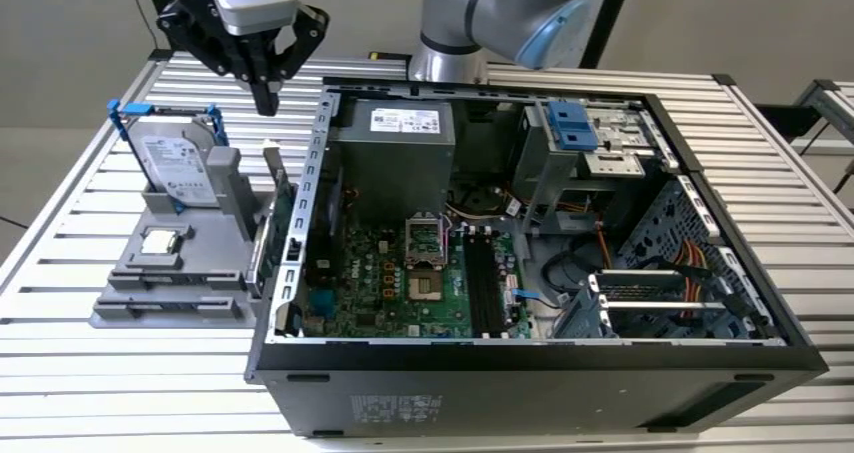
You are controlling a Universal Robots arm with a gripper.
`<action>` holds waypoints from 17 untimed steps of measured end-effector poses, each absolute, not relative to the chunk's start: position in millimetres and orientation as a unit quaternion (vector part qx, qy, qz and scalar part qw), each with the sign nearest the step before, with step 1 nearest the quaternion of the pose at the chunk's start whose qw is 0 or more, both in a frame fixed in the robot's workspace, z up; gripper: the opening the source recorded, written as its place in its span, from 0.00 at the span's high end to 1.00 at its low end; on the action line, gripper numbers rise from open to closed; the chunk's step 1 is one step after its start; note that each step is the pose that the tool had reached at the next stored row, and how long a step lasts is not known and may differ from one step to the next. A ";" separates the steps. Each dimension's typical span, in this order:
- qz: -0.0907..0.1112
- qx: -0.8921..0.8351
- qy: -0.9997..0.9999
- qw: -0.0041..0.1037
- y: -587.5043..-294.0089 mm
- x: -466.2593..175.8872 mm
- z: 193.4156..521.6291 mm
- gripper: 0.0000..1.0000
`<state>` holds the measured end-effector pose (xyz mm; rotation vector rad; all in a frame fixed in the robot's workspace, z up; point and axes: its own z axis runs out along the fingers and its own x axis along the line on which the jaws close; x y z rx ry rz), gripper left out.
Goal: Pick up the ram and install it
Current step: 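Reach for the ram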
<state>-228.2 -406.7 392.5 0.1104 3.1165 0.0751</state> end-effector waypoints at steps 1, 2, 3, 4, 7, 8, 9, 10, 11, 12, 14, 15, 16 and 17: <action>0.024 0.035 0.999 0.011 -406.7 -229.1 392.6 1.00; 0.024 0.035 0.999 0.011 -406.7 -230.0 392.6 1.00; 0.024 0.035 0.999 0.011 -406.8 -230.9 392.6 1.00; 0.024 0.035 0.999 0.011 -406.8 -231.7 392.6 1.00; 0.024 0.035 0.999 0.011 -406.9 -234.0 392.6 1.00; 0.024 0.035 0.999 0.011 -406.9 -234.7 392.6 1.00; 0.024 0.035 0.999 0.011 -406.9 -235.5 392.6 1.00; 0.024 0.035 0.999 0.011 -406.9 -236.2 392.6 1.00; 0.024 0.035 0.999 0.011 -406.9 -236.9 392.6 1.00; 0.024 0.035 0.999 0.011 -406.9 -237.6 392.5 1.00; 0.024 0.035 0.999 0.011 -406.9 -238.9 392.6 1.00; 0.024 0.035 0.999 0.011 -406.9 -239.7 392.6 1.00; 0.024 0.035 0.999 0.011 -406.9 -240.4 392.6 1.00; 0.024 0.035 0.999 0.011 -406.9 -241.2 392.6 1.00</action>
